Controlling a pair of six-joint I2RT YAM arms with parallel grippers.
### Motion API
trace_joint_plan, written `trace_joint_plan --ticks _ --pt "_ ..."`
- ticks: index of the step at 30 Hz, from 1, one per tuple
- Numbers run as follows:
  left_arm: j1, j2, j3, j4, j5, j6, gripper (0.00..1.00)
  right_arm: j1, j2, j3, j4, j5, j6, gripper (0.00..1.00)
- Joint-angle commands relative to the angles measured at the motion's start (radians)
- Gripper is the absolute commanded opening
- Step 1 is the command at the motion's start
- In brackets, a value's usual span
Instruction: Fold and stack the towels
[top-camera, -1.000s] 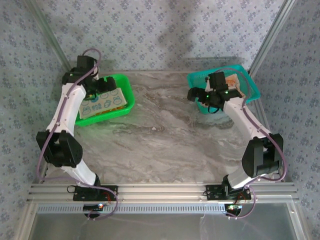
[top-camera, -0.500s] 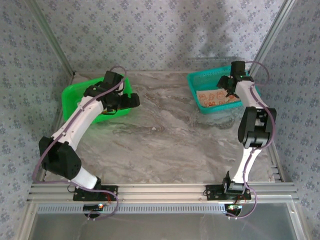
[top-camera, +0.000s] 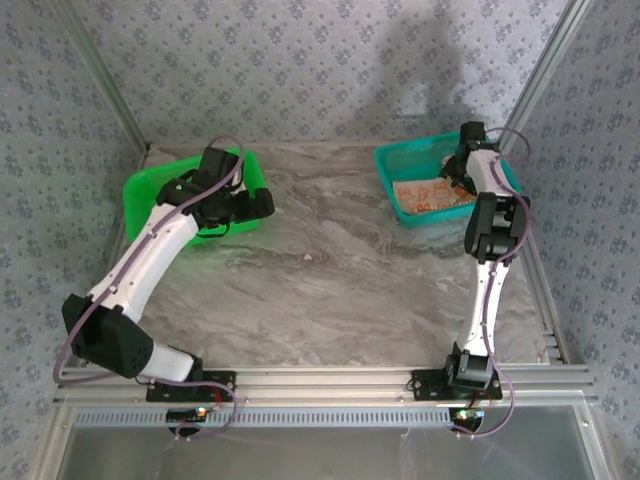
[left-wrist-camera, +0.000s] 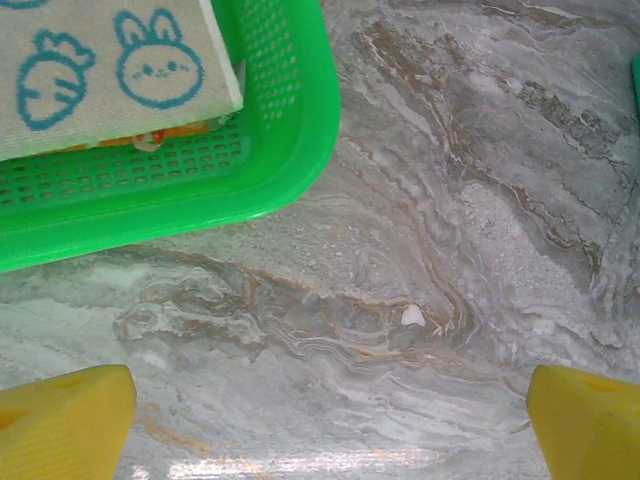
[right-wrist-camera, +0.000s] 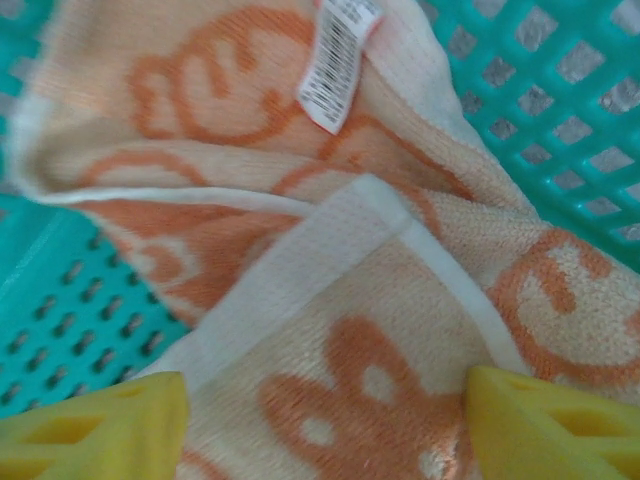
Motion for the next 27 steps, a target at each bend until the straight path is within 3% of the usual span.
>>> trace_joint_plan --ticks 1,4,6,18,27 --pt "-0.004 -0.048 0.009 -0.04 -0.052 -0.016 1.0 -0.012 0.032 0.056 -0.065 -0.038 0.017 0.48" --pt "-0.004 -0.068 0.017 -0.04 -0.069 -0.015 1.0 -0.014 0.006 0.05 -0.047 -0.031 0.01 0.14" --pt "-0.004 -0.073 0.02 -0.039 -0.068 -0.015 0.99 -0.011 -0.029 0.047 -0.042 -0.015 -0.008 0.0" --pt "0.007 -0.082 0.027 -0.012 -0.043 0.026 1.0 0.081 -0.382 0.027 0.006 0.045 -0.131 0.0" --pt "0.03 -0.107 0.011 0.008 -0.001 0.069 1.0 0.33 -0.654 0.021 0.016 0.025 -0.258 0.0"
